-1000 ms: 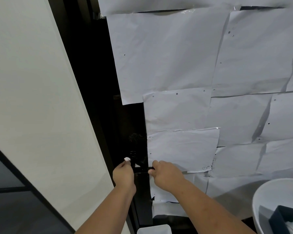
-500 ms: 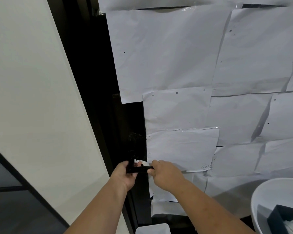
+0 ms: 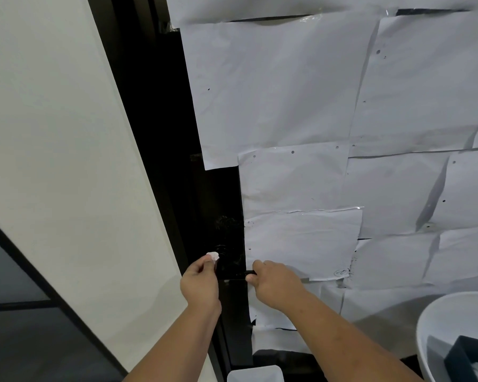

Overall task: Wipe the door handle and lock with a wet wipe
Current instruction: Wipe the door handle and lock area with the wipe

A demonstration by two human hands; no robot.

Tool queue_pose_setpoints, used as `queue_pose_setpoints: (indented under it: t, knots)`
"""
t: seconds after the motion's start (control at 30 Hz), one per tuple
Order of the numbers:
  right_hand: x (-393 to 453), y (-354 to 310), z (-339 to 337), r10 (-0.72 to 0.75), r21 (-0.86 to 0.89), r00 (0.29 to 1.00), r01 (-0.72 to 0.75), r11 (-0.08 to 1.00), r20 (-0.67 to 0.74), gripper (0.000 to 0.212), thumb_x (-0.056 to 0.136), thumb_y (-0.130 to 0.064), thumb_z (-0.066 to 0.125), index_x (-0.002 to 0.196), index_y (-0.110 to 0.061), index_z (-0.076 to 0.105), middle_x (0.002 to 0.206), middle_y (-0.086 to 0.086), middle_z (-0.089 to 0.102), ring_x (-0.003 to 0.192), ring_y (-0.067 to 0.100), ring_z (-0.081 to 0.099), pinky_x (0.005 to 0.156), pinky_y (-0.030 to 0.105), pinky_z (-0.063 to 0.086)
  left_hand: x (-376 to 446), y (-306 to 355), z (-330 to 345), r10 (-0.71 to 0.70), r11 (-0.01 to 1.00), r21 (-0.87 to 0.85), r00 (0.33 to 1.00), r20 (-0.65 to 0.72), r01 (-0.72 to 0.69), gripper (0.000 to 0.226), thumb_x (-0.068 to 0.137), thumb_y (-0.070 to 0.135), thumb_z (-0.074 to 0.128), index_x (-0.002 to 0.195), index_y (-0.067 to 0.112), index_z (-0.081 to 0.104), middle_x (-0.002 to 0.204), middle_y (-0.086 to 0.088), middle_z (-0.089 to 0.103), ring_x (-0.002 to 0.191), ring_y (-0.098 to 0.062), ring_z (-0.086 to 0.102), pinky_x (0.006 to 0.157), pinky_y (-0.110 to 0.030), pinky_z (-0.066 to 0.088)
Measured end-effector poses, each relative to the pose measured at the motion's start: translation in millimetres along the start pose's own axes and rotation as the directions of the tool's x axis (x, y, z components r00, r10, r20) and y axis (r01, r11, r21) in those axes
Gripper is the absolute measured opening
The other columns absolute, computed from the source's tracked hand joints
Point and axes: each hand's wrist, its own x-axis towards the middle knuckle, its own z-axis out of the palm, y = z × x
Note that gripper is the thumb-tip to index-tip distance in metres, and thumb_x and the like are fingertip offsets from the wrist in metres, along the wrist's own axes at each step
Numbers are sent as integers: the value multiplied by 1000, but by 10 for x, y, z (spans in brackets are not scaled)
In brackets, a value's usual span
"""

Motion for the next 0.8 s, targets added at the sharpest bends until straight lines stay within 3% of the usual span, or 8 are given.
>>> queue_pose_setpoints:
  t: [0.13,0.27,0.37,0.47,0.57,0.73,0.8]
  knots:
    - [-1,-6,-7,0,3,1000,0,1000,3,27,97,-44,36,93,-18,42,86,2,46,83,24,48,66,34,37,-60,21,41,65,997,40,998,7,-65,15,85,12,73,99,16,73,93,5,71,90,-9,66,76,-19,47]
    - [-6,6,2,3,12,1000,-3,1000,7,25,98,-44,36,88,-20,37,85,2,46,80,23,45,66,35,37,-46,82,-2,168,977,127,985,31,-170,13,87,13,70,97,21,72,91,9,71,88,-5,65,80,-20,50]
    - [-4,7,8,-3,20,1000,3,1000,-3,25,97,-44,37,89,-20,40,85,2,47,79,23,45,65,34,37,-48,158,-3,325,916,207,938,122,-345,15,90,14,67,100,24,71,94,12,70,91,-5,66,80,-17,50]
    - [0,6,4,-10,9,1000,10,1000,-13,26,97,-43,37,95,-19,45,85,1,46,78,22,44,65,34,35,15,187,21,513,732,344,808,288,-588,19,90,12,66,106,20,73,101,11,66,94,-4,63,82,-5,45]
    - [9,7,8,-6,-6,1000,6,1000,-14,26,97,-44,37,92,-19,43,84,1,46,78,22,45,65,35,37,162,143,18,569,484,502,694,441,-716,21,88,9,68,108,14,74,98,9,59,84,-4,59,75,1,41]
    - [-1,10,8,-20,1,1000,20,1000,-22,25,98,-43,37,91,-19,42,84,2,47,78,22,45,65,33,36,270,123,15,586,267,583,610,534,-767,12,85,10,73,96,10,75,93,5,60,69,-9,59,66,-16,50]
    - [1,4,5,-22,5,999,22,1000,-24,24,98,-42,38,89,-20,40,84,1,47,78,22,45,65,33,36,286,130,34,588,118,597,540,602,-794,12,76,4,78,86,11,75,87,3,60,64,-14,58,54,-23,54]
